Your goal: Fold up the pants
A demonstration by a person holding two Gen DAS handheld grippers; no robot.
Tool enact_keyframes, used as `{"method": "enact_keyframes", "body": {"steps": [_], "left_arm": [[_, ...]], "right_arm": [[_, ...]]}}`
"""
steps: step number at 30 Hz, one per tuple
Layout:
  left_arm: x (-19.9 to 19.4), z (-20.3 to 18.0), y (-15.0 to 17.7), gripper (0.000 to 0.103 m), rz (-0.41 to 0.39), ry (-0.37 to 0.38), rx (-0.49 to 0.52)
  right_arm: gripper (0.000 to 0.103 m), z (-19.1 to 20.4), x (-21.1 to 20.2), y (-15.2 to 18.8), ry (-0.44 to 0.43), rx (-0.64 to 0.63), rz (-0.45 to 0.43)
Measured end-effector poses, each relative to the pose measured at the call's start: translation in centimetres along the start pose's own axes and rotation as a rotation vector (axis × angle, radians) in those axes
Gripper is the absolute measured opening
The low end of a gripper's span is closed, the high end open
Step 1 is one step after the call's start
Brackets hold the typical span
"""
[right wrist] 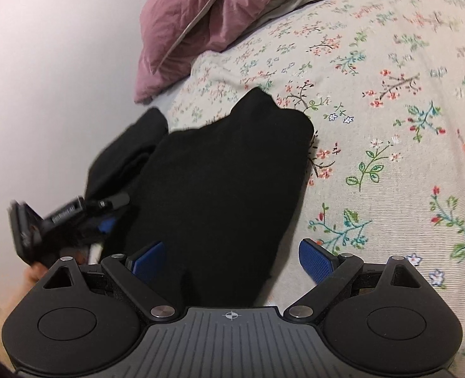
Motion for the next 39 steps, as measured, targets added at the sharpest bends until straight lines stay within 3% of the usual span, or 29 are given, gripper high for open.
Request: {"method": "enact_keyframes", "body": {"steps": [3,4,6,7,9,10,12,19,25,33,39], "left_arm": [[1.7,0.3,0.1,0.092,0.055,0.059,-0.038],[2.2,0.2,0.1,0.086,0.065,0.078,-0.044],[3.3,0.2,0.1,0.079,0.082,0.104,-0.074],[3.7,0.1,0.1,0.066,0.083,0.108,-0.082],[4.4,0.0,0.0,0.057,0.088,0.127,-0.121],[4.4,-0.1,0.1,0.051,0.081,0.144,-0.138],[4.3,-0.5,0.3,0.050,0.067,0.157,-0.143],[6.2,-3.4,0.2,0.047,0.063,0.202,-0.147],[12.1,-9.5,0.7,0.046,0.126,0.287,-0.117],[22.3,-18.4,3.2,0.046,0.195,0.407,-0.149],[25.8,-21.6,4.6,0.046,0.143,0.470,-0.188]], "right_arm": [[0.091,-0.5,0.3,-0.7,-0.032,0.078,-0.036],[0.088,-0.6,0.5,-0.9,-0.039,0.103,-0.052],[0.063,-0.9,0.9,-1.3,-0.026,0.127,-0.084],[0.056,-1.0,1.2,-1.4,-0.016,0.139,-0.095],[0.025,-1.5,1.9,-1.4,0.009,0.183,-0.103],[0.021,-1.7,2.3,-1.4,0.017,0.204,-0.104],[0.011,-2.0,2.0,-1.4,0.004,0.244,-0.130],[0.009,-3.6,-1.1,-1.9,-0.031,0.230,-0.170],[0.009,-8.9,-5.6,-4.0,-0.011,0.270,-0.229],[0.009,-18.5,-12.7,-9.2,0.118,0.271,-0.316],[0.009,-23.1,-15.6,-15.2,0.220,0.209,-0.351]]}}
Point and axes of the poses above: each gripper's, at about its wrist camera, not at the fingertips, and x roughly the way its jaws point, z to its left, y to its underside, the point moved 9 cm from there along x, roughly the way its jaws point, and after that the axes turned 13 degrees about y, right-handed, at the moved point
